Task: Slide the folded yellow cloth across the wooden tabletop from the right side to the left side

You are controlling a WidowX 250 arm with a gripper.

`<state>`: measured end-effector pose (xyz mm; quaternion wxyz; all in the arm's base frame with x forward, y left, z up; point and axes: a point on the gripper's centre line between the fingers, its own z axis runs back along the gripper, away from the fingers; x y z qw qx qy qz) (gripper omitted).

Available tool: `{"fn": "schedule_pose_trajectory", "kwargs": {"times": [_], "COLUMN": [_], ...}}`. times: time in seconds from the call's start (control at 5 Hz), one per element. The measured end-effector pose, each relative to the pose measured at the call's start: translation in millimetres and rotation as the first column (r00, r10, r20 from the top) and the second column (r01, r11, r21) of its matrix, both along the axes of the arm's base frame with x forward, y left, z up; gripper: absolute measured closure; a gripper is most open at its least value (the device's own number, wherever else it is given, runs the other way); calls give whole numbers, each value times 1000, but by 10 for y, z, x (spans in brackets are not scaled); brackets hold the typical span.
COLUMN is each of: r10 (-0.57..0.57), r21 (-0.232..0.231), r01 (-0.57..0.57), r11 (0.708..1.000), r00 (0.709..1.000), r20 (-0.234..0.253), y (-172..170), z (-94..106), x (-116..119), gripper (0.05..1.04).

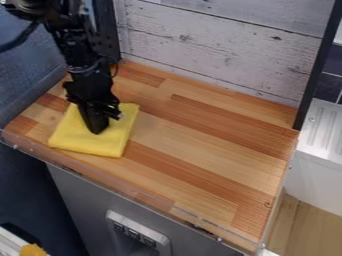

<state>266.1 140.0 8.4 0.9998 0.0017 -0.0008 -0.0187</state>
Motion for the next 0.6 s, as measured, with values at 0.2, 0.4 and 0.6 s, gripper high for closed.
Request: {"fn": "schedule_pose_trajectory", "kwargs": {"times": [0.2,0.4,0.6], "r10": [21,30,39], "r21": [-7,-14,-14], "r01": [-21,-30,-40], "r11": [1000,999,999], "r00": [1000,999,999], "r20": [-12,-24,-24], "y": [100,177,229], "z": [12,30,60], "x": [3,22,72], "gripper": [1020,1020,1020]}}
